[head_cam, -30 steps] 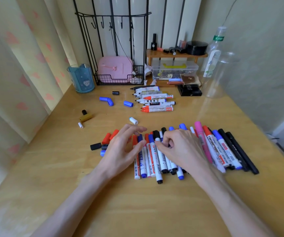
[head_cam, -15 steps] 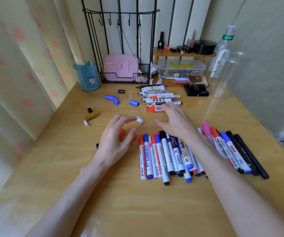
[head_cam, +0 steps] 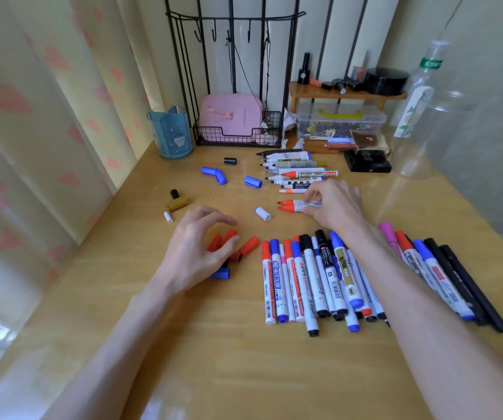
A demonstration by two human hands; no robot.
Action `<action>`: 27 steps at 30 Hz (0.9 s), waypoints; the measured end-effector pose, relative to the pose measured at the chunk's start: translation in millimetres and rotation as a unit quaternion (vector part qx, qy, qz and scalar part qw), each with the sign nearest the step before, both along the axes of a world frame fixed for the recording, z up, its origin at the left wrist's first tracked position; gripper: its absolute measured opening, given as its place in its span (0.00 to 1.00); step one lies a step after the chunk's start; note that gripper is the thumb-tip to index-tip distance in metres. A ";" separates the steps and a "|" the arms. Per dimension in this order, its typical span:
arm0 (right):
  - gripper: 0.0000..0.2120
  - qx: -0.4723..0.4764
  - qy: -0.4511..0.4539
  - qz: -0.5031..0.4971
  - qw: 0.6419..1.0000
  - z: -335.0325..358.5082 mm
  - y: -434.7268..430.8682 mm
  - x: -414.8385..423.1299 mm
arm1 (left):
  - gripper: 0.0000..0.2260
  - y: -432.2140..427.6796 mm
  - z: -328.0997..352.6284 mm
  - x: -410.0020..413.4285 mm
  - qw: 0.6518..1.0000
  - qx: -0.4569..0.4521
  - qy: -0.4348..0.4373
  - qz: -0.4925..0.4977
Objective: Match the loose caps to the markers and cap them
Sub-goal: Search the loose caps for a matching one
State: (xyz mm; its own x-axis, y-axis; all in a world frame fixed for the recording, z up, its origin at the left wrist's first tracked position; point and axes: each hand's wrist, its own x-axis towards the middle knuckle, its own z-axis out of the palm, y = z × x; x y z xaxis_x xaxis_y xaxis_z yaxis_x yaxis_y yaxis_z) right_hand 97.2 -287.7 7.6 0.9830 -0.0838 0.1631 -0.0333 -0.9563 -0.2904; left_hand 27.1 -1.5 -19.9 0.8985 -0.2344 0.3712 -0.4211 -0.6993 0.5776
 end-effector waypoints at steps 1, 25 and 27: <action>0.10 -0.001 -0.001 0.001 1.000 0.2 0.1 -1.1 | 0.16 -0.7 -0.7 -1.5 1.000 0.020 0.004 -0.003; 0.08 0.024 -0.026 0.077 0.996 13.9 -1.9 -34.9 | 0.05 -20.6 -2.6 -15.9 0.999 -0.032 -0.040 0.018; 0.06 0.037 -0.058 0.113 0.991 17.0 -1.1 -54.7 | 0.05 -21.4 -0.5 -17.3 0.998 -0.055 -0.030 0.012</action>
